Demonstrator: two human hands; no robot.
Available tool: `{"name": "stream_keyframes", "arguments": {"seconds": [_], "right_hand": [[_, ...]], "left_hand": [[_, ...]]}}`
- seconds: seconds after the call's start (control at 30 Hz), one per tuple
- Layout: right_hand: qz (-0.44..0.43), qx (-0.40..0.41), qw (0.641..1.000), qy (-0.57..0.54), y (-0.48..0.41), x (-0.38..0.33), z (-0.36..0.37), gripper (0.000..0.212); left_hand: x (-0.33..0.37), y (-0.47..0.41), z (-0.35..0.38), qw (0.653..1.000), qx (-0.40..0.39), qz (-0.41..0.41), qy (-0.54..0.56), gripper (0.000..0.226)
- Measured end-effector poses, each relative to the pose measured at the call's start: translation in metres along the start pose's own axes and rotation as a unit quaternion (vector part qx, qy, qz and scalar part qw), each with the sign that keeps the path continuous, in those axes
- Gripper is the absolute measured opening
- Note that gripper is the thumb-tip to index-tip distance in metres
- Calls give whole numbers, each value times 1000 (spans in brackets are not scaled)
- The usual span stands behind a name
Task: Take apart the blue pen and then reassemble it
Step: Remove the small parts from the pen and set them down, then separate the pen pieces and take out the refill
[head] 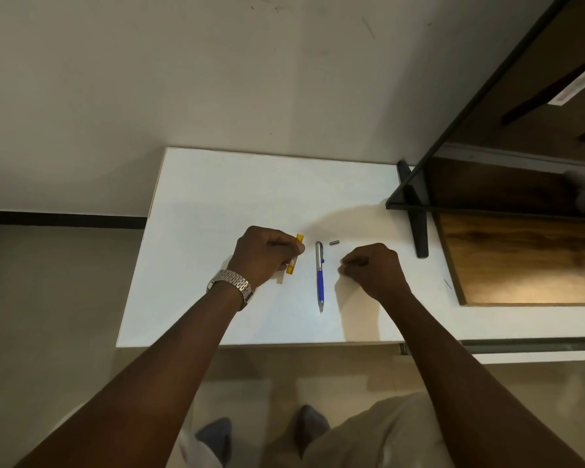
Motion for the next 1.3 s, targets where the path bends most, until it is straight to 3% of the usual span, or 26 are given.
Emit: {"name": "stream_keyframes", "arguments": {"seconds": [0.1, 0.2, 0.3, 0.43, 0.53, 0.63, 0.73, 0.93, 1.3], "right_hand": [[13, 0, 1000, -21, 1, 2, -2, 10], [1, 56, 996, -71, 1, -10, -18, 6], [2, 87, 978, -190, -1, -28, -26, 9], [61, -2, 934, -352, -2, -52, 10, 16], [122, -73, 899, -414, 2, -53, 39, 33], [170, -104, 866, -459, 6, -47, 56, 31], [193, -104, 848, -483, 6, -40, 62, 19], [225, -118, 829, -499, 7, -32, 69, 18], [229, -126, 825, -501, 4, -27, 75, 17]], "left_hand": [[0, -1, 0, 1000, -2, 4, 1, 9], [0, -1, 2, 1000, -9, 5, 7, 8], [1, -1, 9, 1000, -27, 8, -3, 8], [4, 4, 22, 998, -60, 14, -26, 9], [6, 7, 25, 997, -64, 18, -47, 9], [3, 7, 21, 996, -50, 0, -71, 15], [-1, 6, 20, 996, -52, -23, -71, 20], [-11, 1, 20, 993, -61, -73, -76, 38], [-12, 1, 15, 991, -70, -103, -51, 33]]}}
Point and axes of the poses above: each hand's wrist, its own y-axis away from the middle knuckle, its own z-axis out of the palm, x = y × z, the point moved 10 cm from there along -y, towards the middle knuckle, and after that the axes turned 9 degrees about -z, right-handed, at the moved point
